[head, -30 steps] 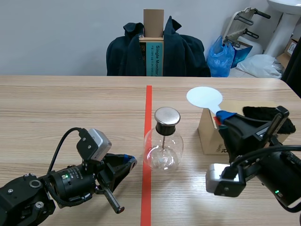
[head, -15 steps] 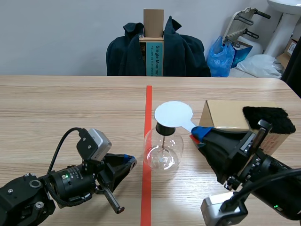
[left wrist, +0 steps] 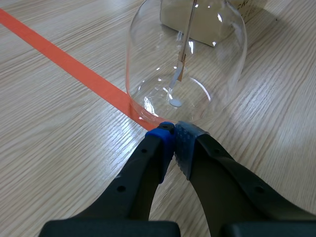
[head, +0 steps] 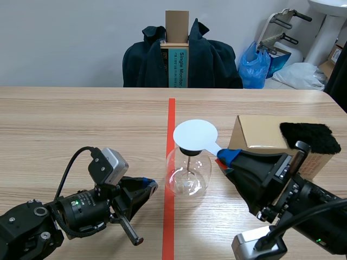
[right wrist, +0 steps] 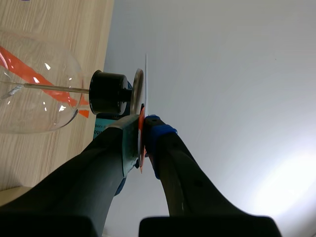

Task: Do the electroscope experiment.
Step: 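Move the plate toward and away from the electroscope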

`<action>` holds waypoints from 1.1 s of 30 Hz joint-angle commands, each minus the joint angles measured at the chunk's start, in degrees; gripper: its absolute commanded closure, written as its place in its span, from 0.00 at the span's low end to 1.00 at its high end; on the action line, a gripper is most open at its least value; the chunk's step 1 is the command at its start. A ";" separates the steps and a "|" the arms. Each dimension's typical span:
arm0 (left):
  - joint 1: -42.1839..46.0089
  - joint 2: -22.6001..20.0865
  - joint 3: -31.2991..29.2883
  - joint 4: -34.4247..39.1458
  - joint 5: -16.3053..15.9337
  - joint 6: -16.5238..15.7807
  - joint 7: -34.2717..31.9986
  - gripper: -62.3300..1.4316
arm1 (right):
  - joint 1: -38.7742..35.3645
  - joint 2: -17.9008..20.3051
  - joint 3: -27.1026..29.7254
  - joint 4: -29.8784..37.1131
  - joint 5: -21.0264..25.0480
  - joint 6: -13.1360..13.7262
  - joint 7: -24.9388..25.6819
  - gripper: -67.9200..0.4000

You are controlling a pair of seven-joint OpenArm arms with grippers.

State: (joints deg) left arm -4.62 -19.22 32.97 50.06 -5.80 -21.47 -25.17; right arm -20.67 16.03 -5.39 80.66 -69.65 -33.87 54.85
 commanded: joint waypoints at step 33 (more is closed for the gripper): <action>1.51 -1.03 -1.18 2.80 -0.52 -0.24 -2.62 0.95 | -0.61 0.42 0.87 -1.25 3.85 -0.76 -41.09 0.98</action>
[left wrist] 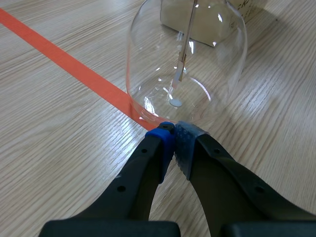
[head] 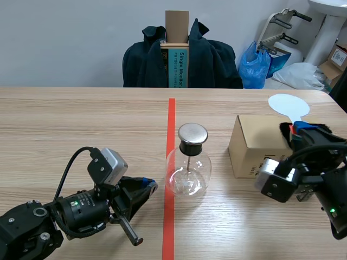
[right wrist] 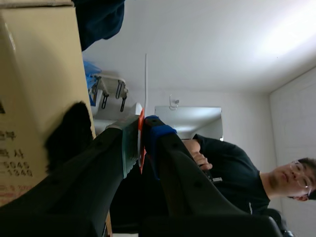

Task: Do the electroscope experiment.
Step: 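Move the plate toward and away from the electroscope, then put the plate down on the right, then return to the home posture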

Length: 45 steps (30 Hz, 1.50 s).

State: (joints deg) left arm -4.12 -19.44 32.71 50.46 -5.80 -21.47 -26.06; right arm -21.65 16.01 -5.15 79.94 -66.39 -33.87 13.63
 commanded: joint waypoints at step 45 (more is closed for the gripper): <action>41.09 -18.53 -22.58 45.94 -0.74 -0.02 -2.82 0.00 | -7.89 -3.85 4.72 4.61 30.58 9.94 3.98 0.00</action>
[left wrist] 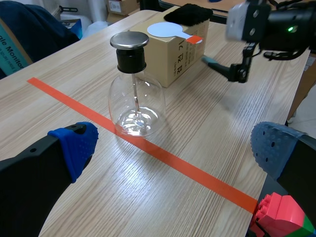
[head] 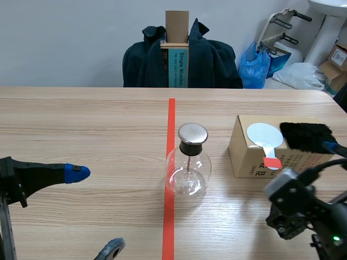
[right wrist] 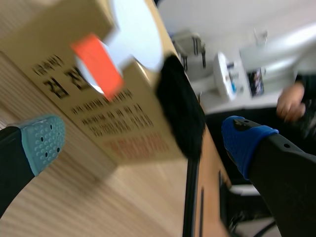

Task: Do the electroscope experiment.
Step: 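Return to the home posture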

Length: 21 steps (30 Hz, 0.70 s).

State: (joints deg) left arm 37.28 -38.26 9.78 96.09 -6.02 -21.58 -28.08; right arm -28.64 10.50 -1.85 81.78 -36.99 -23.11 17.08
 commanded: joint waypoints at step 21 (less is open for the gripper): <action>-0.31 0.28 0.37 0.31 -0.55 0.07 -0.66 0.00 | -15.82 7.76 14.10 35.78 45.24 33.14 3.17 0.00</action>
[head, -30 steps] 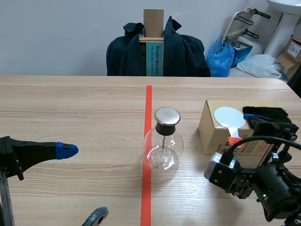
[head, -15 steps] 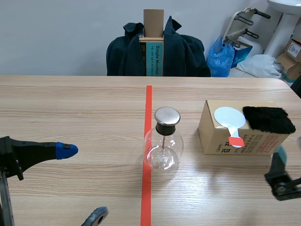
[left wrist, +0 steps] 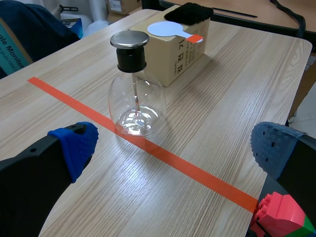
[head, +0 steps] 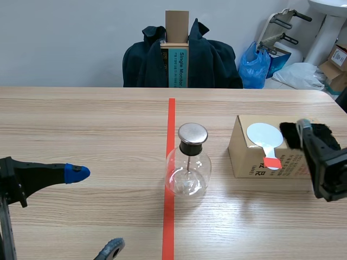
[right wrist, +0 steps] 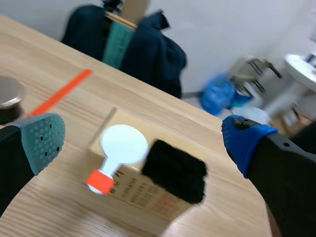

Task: Do the electroscope experiment.
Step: 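Return to the home posture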

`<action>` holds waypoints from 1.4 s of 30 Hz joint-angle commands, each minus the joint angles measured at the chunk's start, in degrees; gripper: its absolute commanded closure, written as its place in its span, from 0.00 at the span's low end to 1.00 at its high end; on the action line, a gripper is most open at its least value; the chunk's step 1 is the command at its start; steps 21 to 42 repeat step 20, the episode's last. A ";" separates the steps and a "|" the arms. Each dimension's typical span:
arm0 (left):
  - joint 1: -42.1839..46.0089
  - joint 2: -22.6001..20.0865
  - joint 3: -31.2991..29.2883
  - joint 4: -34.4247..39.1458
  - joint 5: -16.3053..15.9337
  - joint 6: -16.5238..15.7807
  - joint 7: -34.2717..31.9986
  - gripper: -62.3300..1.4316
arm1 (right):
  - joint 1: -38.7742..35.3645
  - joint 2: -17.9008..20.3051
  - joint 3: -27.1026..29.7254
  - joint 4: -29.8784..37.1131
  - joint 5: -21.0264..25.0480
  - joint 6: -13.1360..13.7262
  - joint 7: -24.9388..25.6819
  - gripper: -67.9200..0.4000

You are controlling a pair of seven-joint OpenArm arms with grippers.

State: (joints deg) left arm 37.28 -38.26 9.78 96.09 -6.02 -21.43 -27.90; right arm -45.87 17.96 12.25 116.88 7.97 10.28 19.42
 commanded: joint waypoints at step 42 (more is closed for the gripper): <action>-0.31 0.28 0.37 0.31 -0.55 -0.07 -0.83 0.00 | 3.15 0.28 -7.13 0.87 -3.89 10.78 -4.31 0.00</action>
